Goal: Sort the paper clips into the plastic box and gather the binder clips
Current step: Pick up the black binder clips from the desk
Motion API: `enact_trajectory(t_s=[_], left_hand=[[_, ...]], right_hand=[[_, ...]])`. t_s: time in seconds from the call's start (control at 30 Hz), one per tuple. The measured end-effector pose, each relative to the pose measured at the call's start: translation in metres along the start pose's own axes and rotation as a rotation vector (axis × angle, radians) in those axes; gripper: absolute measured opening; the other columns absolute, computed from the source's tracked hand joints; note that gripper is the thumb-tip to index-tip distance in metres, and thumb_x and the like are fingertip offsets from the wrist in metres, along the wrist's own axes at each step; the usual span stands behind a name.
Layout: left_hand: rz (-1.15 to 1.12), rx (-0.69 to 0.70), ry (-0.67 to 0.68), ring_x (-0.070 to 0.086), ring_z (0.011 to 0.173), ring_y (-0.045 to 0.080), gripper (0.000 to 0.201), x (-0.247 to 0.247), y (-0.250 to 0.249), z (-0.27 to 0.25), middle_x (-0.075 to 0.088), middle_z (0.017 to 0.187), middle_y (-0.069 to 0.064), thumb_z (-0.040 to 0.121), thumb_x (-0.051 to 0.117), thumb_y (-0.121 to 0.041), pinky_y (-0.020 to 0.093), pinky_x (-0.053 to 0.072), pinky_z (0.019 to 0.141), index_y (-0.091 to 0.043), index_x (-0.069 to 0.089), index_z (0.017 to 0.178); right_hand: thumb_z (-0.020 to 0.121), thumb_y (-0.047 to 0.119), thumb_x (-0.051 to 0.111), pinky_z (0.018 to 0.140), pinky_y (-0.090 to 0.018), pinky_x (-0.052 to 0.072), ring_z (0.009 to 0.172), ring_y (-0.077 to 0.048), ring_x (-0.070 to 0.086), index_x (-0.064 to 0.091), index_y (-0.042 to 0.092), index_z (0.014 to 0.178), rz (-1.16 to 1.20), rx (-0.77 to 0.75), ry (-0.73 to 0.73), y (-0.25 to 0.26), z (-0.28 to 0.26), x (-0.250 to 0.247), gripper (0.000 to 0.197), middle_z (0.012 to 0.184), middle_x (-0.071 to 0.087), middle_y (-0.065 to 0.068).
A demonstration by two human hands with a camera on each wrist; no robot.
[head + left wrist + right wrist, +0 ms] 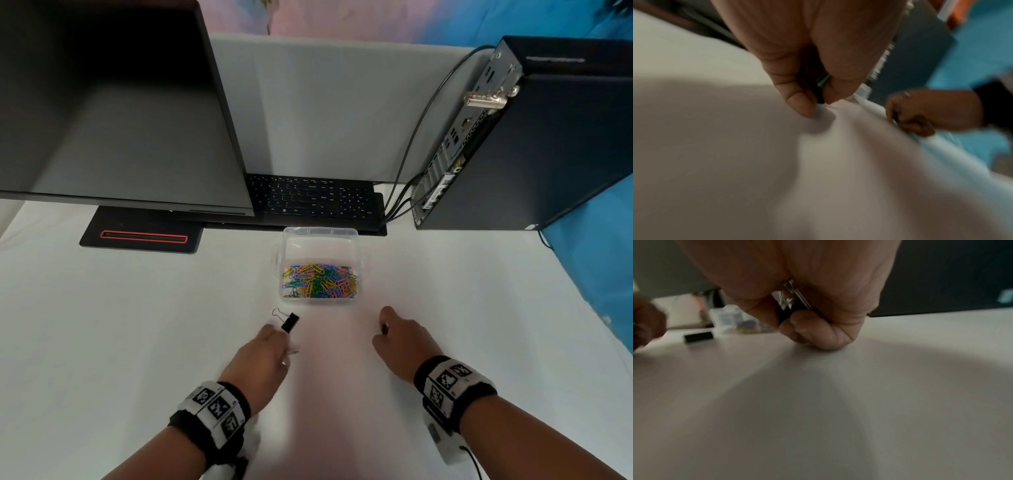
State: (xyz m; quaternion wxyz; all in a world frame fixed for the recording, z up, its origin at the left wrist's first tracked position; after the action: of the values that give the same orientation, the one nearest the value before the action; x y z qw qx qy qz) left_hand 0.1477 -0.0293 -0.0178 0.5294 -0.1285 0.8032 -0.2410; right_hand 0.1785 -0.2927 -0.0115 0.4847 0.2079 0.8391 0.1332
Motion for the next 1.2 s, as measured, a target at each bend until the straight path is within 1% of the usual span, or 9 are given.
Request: enact_trajectory(t_s=[0.1,0.17,0.27,0.43,0.6,0.7,0.97,1.1,1.2], left_hand=[[-0.215,-0.243,-0.178,0.053,0.058,0.019,0.03,-0.016,0.01,-0.001,0.053,0.062,-0.006,0.085,0.062,-0.037,0.031,0.04,0.052,-0.024,0.041,0.069],[-0.075,-0.12,-0.199,0.051,0.058,0.018,0.03,-0.025,0.002,0.001,0.054,0.065,-0.006,0.087,0.061,-0.036,0.03,0.038,0.05,-0.026,0.038,0.072],[0.312,0.173,-0.08,0.054,0.065,0.022,0.034,-0.022,-0.021,0.012,0.053,0.082,-0.003,0.07,0.073,-0.016,0.031,0.043,0.043,-0.025,0.048,0.091],[0.71,0.261,-0.013,0.052,0.054,0.025,0.053,-0.018,-0.034,0.035,0.06,0.088,0.01,0.049,0.083,-0.017,0.025,0.033,0.031,-0.011,0.066,0.098],[0.77,0.247,0.102,0.056,0.059,0.035,0.074,0.008,-0.028,0.036,0.064,0.106,0.019,0.049,0.087,-0.036,0.031,0.041,0.032,-0.014,0.066,0.116],[0.778,0.272,0.088,0.061,0.066,0.039,0.071,0.015,-0.03,0.036,0.064,0.107,0.02,0.055,0.086,-0.031,0.034,0.045,0.035,-0.012,0.063,0.119],[0.742,0.297,0.059,0.05,0.053,0.025,0.048,0.015,-0.037,0.026,0.059,0.083,0.009,0.053,0.081,-0.035,0.027,0.035,0.035,-0.009,0.065,0.089],[0.603,0.279,0.078,0.05,0.05,0.02,0.041,0.006,-0.034,0.023,0.056,0.078,0.003,0.046,0.085,-0.037,0.023,0.036,0.03,-0.015,0.062,0.072],[0.502,0.252,0.105,0.055,0.055,0.017,0.04,-0.005,-0.029,0.018,0.058,0.08,0.001,0.048,0.084,-0.031,0.024,0.041,0.033,-0.018,0.057,0.076]], right_hand=[[0.084,0.012,0.052,0.045,-0.025,0.032,0.042,-0.02,0.04,0.054,0.013,0.072,0.707,0.244,-0.048,-0.018,0.011,-0.007,0.013,0.055,0.051,-0.006],[0.087,0.013,0.054,0.043,-0.022,0.027,0.039,-0.016,0.033,0.054,0.01,0.069,1.223,0.454,-0.037,-0.024,0.013,-0.012,0.018,0.051,0.045,-0.005],[0.089,0.009,0.055,0.041,-0.02,0.04,0.048,-0.017,0.044,0.058,0.007,0.074,1.499,0.511,0.001,-0.014,0.021,-0.032,0.015,0.06,0.058,-0.009],[0.086,0.004,0.062,0.042,-0.022,0.04,0.051,-0.017,0.051,0.059,0.009,0.082,1.099,0.244,0.104,0.039,0.055,-0.07,0.008,0.073,0.064,-0.012],[0.089,0.015,0.056,0.065,-0.031,0.04,0.075,-0.023,0.055,0.052,0.014,0.078,-0.249,-0.327,-0.032,0.118,0.088,-0.083,0.011,0.084,0.058,-0.004],[0.089,0.01,0.053,0.067,-0.037,0.048,0.079,-0.027,0.057,0.057,0.014,0.09,-0.55,-0.538,-0.035,0.149,0.099,-0.067,0.005,0.091,0.052,-0.008],[0.087,0.023,0.06,0.077,-0.038,0.048,0.098,-0.026,0.045,0.054,0.012,0.11,-0.597,-0.671,-0.076,0.163,0.115,-0.06,0.026,0.107,0.049,-0.008],[0.091,0.032,0.053,0.087,-0.036,0.046,0.102,-0.019,0.043,0.054,0.018,0.107,-0.362,-0.615,-0.179,0.136,0.098,-0.08,0.022,0.11,0.051,-0.001],[0.091,0.03,0.055,0.086,-0.034,0.043,0.102,-0.015,0.046,0.057,0.02,0.106,-0.087,-0.468,-0.275,0.089,0.077,-0.093,0.018,0.109,0.052,0.003]])
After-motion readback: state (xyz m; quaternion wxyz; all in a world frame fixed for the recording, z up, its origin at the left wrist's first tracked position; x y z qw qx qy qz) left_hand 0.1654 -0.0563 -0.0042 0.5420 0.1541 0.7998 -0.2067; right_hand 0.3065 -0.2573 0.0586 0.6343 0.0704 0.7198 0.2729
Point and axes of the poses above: each hand's wrist, its own z-axis towards the middle knuckle, its own x-axis out of the palm, y = z × x, the point moved 4 cm from there along z, towards the middle knuckle
